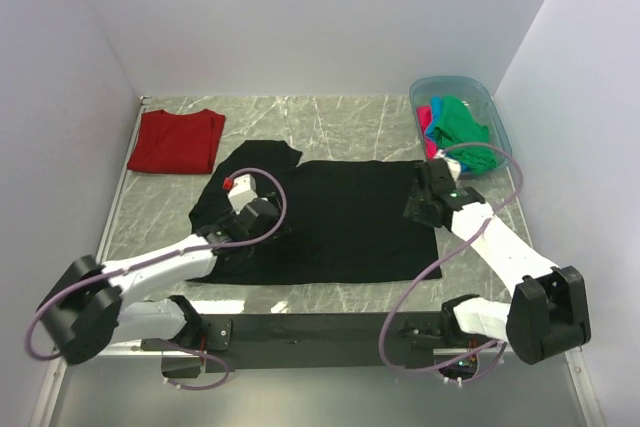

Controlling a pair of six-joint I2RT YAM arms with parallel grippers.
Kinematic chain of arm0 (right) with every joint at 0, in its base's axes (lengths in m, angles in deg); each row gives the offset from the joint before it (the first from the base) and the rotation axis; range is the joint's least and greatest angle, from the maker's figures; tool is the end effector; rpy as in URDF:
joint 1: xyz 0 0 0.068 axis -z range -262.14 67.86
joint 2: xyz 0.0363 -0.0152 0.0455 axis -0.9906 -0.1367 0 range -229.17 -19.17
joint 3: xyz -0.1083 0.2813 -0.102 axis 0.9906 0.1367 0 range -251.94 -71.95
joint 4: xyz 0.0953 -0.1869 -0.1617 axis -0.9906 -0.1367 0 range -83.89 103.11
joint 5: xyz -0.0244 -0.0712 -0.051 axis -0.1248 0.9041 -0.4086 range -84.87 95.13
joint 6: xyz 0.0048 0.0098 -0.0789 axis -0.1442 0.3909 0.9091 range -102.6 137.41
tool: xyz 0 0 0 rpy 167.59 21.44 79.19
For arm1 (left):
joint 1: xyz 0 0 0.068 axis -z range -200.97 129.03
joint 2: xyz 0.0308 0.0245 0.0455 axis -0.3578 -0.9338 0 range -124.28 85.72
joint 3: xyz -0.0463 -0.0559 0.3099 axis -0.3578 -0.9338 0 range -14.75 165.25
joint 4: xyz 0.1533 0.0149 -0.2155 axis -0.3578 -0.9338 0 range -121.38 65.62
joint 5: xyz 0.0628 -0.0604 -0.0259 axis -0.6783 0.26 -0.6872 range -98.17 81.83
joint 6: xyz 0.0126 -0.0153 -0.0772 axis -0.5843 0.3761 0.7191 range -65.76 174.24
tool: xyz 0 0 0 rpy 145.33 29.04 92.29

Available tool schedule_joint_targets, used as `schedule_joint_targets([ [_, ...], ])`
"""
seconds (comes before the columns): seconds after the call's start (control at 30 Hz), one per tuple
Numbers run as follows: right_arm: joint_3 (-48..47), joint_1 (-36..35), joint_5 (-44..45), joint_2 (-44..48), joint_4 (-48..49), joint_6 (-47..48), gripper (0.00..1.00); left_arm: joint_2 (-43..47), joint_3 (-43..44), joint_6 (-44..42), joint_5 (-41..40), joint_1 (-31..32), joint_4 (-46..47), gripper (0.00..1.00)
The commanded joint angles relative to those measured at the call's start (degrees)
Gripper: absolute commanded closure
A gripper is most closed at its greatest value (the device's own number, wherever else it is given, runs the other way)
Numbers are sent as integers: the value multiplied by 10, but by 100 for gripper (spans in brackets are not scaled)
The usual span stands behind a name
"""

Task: Fold and stack the t-shirts
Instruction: Fold the tshirt

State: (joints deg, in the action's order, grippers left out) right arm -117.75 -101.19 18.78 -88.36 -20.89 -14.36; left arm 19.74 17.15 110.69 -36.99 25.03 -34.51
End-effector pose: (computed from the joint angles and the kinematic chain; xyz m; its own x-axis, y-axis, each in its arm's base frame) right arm 0.2298 0.0622 0.2418 -0.7805 0.2717 -0.5630 0.2518 0.9610 0.1147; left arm 0.1830 -0.1419 0.2142 -0.5928 -0.4372 -0.6763 -0.1881 0.8918 -0.4116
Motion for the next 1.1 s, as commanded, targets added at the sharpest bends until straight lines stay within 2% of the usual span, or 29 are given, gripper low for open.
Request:
schedule_joint_targets([
  [0.0, 22, 60, -33, 18, 16, 36, 48, -44, 26, -37, -4, -22, 46, 7],
  [0.13, 28, 104, -74, 1, 43, 32, 48, -99, 40, -54, 15, -41, 77, 7],
  [0.47, 43, 113, -70, -52, 69, 28, 48, -139, 30, -69, 43, -82, 113, 6],
  [0.83, 46, 113, -51, -89, 75, 27, 51, -164, 8, -71, 66, -101, 149, 6],
  [0.93, 48, 113, -57, -97, 79, 28, 58, -172, 4, -69, 68, -104, 154, 6],
  [0.97, 47, 113, -59, -100, 80, 29, 69, -173, 2, -67, 68, -106, 154, 6],
  [1.07, 46, 113, -60, -104, 79, 30, 93, -174, -6, -63, 71, -109, 158, 6],
])
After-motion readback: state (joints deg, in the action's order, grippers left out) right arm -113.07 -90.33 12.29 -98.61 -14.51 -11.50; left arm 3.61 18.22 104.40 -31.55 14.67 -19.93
